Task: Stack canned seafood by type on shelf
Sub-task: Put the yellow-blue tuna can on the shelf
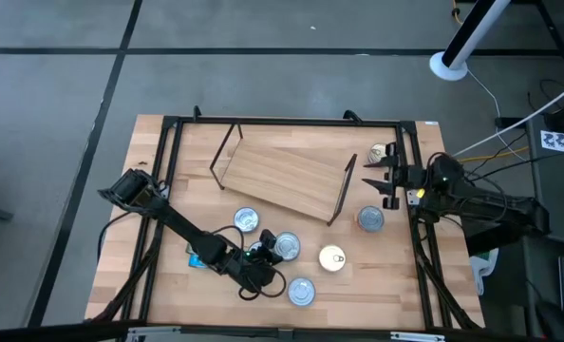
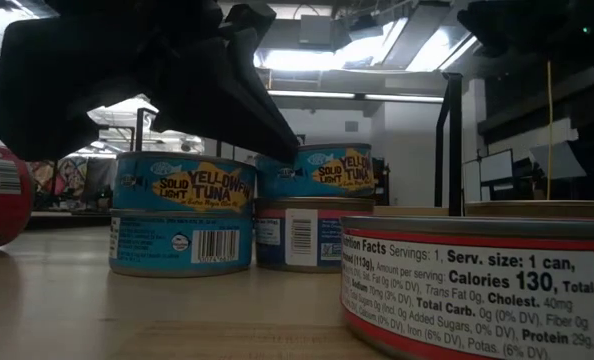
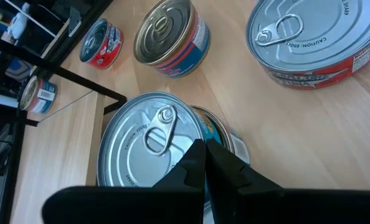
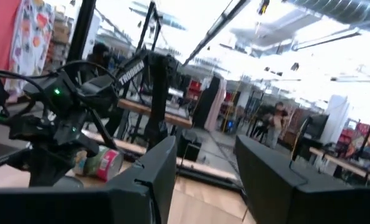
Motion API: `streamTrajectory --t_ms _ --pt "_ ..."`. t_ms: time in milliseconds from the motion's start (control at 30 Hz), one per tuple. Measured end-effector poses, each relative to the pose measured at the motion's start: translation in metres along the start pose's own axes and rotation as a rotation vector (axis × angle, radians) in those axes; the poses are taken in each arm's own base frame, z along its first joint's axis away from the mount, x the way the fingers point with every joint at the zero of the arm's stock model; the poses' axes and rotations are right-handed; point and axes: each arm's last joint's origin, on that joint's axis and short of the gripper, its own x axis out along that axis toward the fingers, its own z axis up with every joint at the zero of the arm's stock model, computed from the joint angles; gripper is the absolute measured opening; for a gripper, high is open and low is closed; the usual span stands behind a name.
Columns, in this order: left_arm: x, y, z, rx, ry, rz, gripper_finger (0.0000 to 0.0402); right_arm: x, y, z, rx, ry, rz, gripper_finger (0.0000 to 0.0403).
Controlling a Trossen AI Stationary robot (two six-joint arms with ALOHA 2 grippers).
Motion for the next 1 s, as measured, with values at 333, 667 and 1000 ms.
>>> streamTrajectory --t_ms 333,667,1000 --pt "-0.003 0.003 0.003 -0.018 -0.019 0.025 0.0 0.023 -0.008 -0.004 0.053 0.167 0.044 0.0168" --pt "0.0 0.01 0.006 -0.056 -0.039 0.077 0.0 0.032 -0.01 -0.007 0.064 0.203 0.054 0.0168" --pt "0.013 0.03 -0.002 -0.085 -0.003 0.117 0.0 0.032 -0.01 -0.007 0.064 0.202 0.053 0.0168"
